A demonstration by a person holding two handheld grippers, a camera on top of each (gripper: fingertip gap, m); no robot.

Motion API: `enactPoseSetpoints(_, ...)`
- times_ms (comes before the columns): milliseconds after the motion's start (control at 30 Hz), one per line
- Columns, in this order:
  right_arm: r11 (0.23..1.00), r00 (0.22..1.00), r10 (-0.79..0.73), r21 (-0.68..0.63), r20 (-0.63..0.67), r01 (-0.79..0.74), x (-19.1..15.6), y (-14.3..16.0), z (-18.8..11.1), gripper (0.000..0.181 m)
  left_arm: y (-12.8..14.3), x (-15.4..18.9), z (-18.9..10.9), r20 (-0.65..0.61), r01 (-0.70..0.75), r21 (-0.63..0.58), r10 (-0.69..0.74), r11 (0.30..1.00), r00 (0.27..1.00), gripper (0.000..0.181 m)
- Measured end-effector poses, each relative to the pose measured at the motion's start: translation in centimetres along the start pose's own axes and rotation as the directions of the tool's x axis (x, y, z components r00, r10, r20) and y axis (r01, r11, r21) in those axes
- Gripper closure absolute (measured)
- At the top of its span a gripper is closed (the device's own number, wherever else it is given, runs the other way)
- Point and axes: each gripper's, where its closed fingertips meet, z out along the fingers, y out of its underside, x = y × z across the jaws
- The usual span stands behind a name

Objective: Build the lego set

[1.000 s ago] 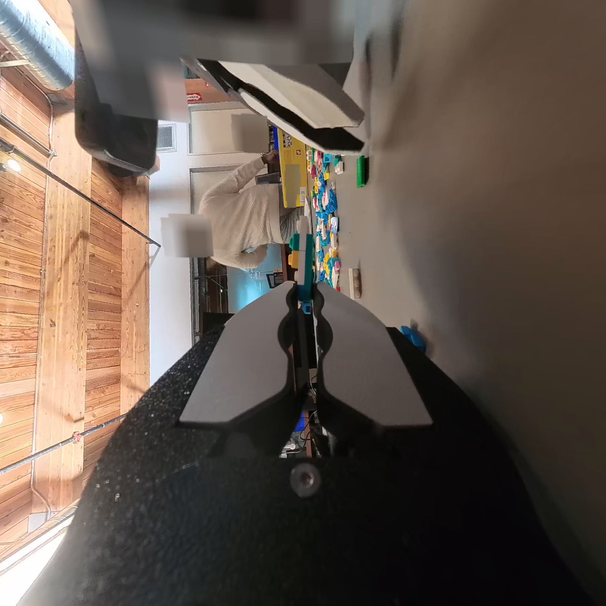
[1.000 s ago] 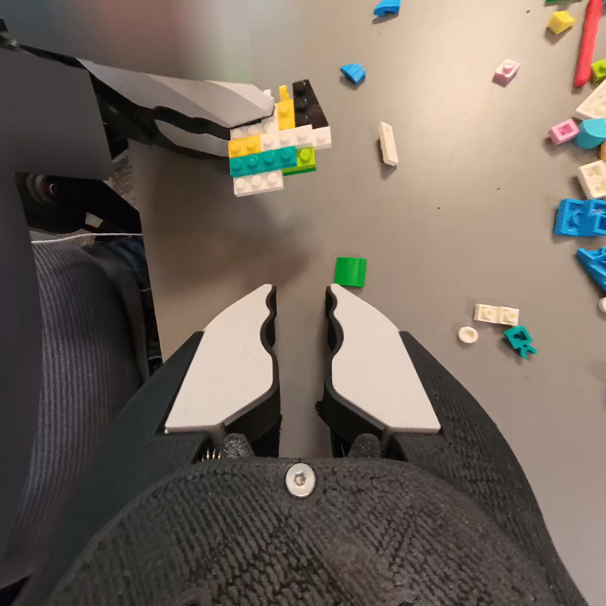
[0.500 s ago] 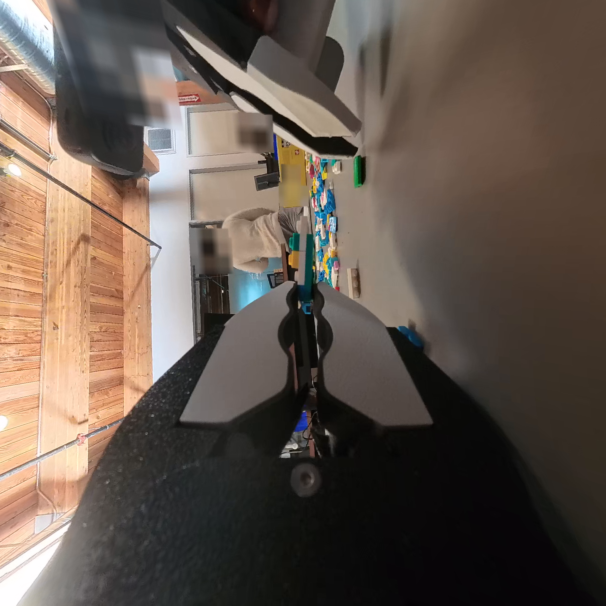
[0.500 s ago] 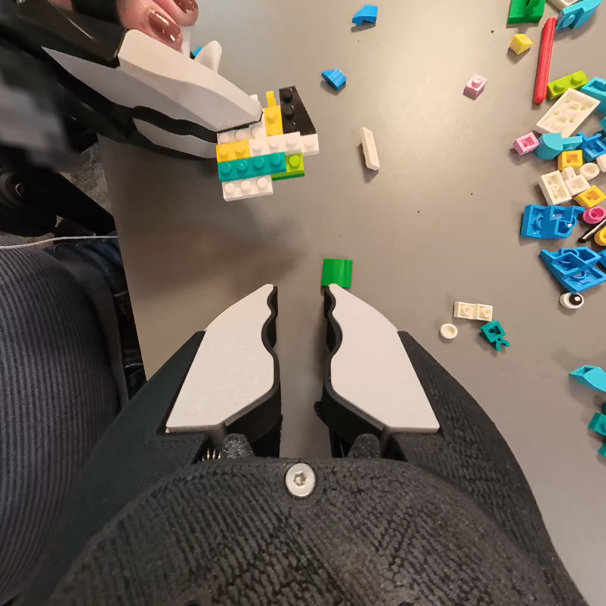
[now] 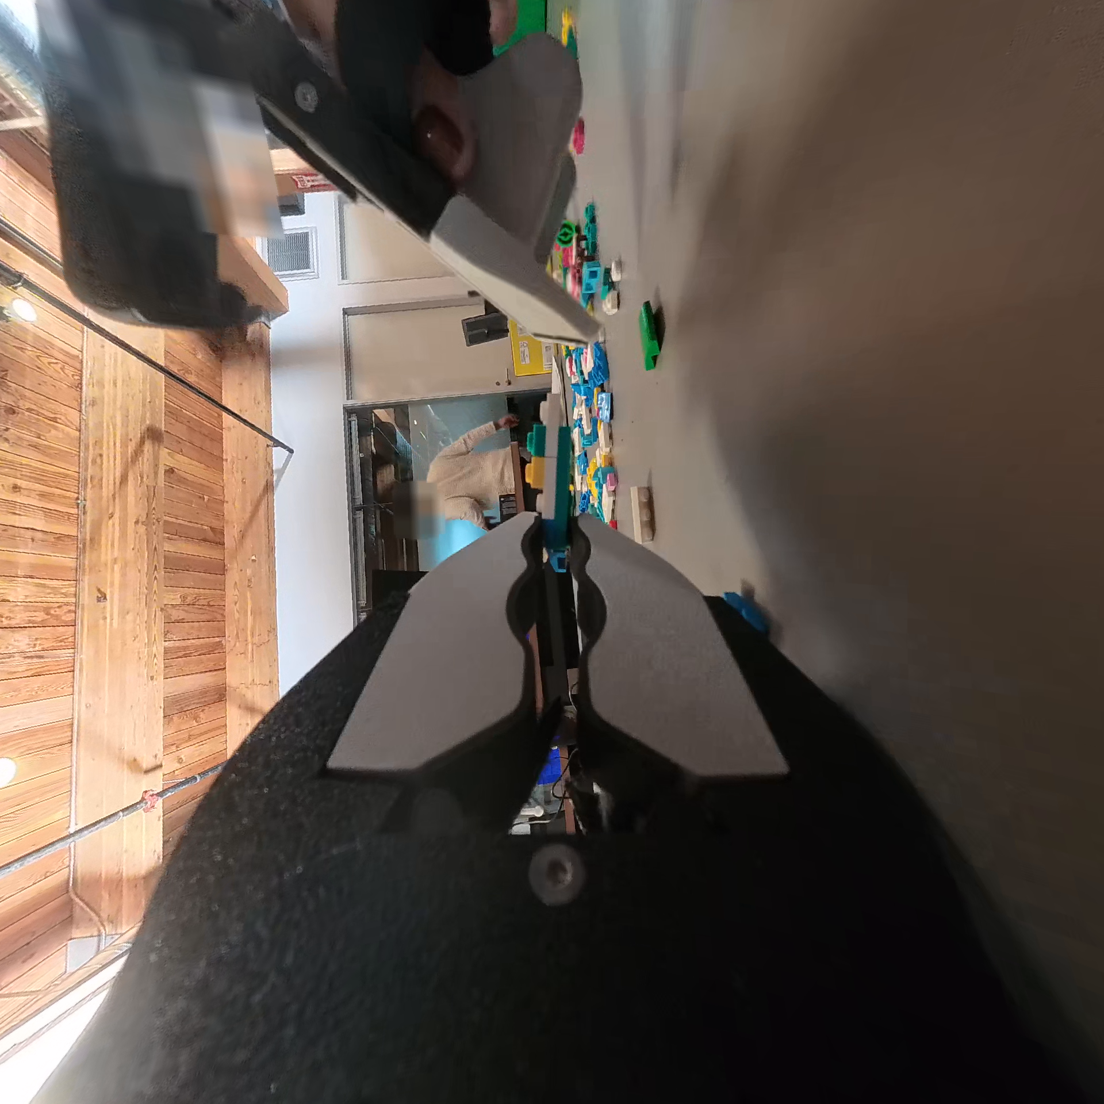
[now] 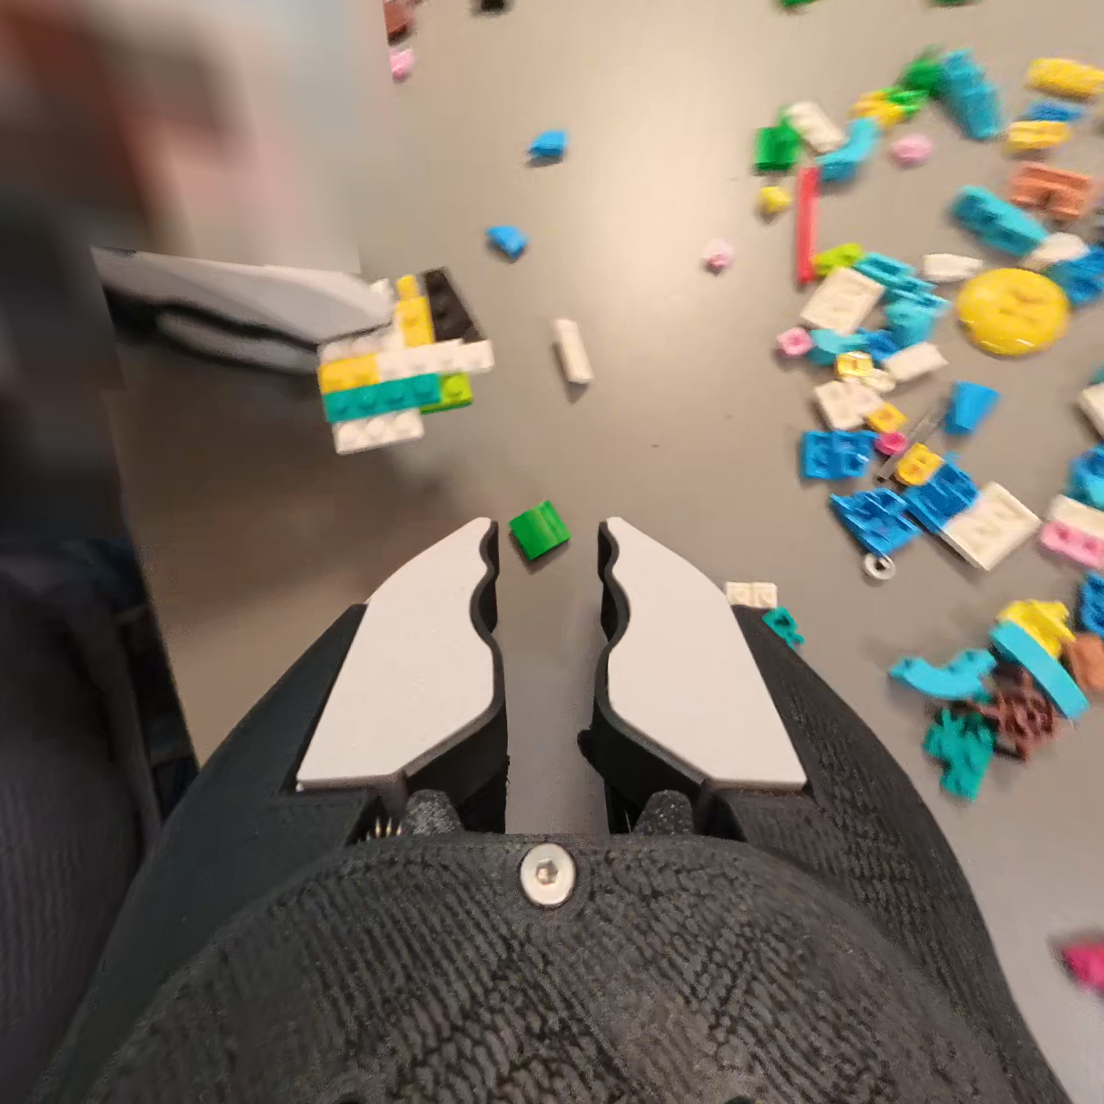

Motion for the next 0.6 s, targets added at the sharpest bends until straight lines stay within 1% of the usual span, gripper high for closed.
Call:
enactPoseSetpoints(100, 0.998, 0.986, 0.053, 0.029, -0.157, -0.049, 0.2, 0.5, 0.3, 0.147, 0.0, 0.0, 0.0, 0.001, 0.001, 0.002, -0.001, 1.000, 1.000, 0.174)
enactPoseSetpoints(167, 0.998, 0.974, 0.064, 0.034, -0.219, -0.058, 0.0, 0.8, 0.6, 0.147, -0.1, 0.0, 0.0, 0.001, 0.001, 0.003, -0.001, 1.000, 1.000, 0.174)
enactPoseSetpoints(267, 0.993, 0.969, 0.108, 0.068, -0.223, -0.095, -0.5, 0.4, 1.2, 0.147, -0.1, 0.0, -0.1, 0.002, -0.003, 0.001, 0.003, 1.000, 1.000, 0.174)
enactPoseSetpoints(367, 0.996, 0.963, 0.089, 0.016, -0.254, -0.088, -0.1, 1.0, 1.6, 0.146, -0.1, 0.0, 0.0, -0.001, -0.009, -0.001, 0.009, 1.000, 1.000, 0.174)
enactPoseSetpoints(500, 0.996, 0.954, 0.087, -0.006, -0.287, -0.092, 0.7, 1.5, 0.9, 0.151, 0.0, 0.1, 0.0, -0.005, -0.007, -0.001, 0.007, 1.000, 1.000, 0.174)
enactPoseSetpoints(600, 0.992, 0.962, 0.123, 0.000, -0.245, -0.127, 0.5, 1.4, 0.9, 0.155, 0.0, 0.2, 0.0, -0.011, -0.009, -0.003, 0.009, 1.000, 1.000, 0.174)
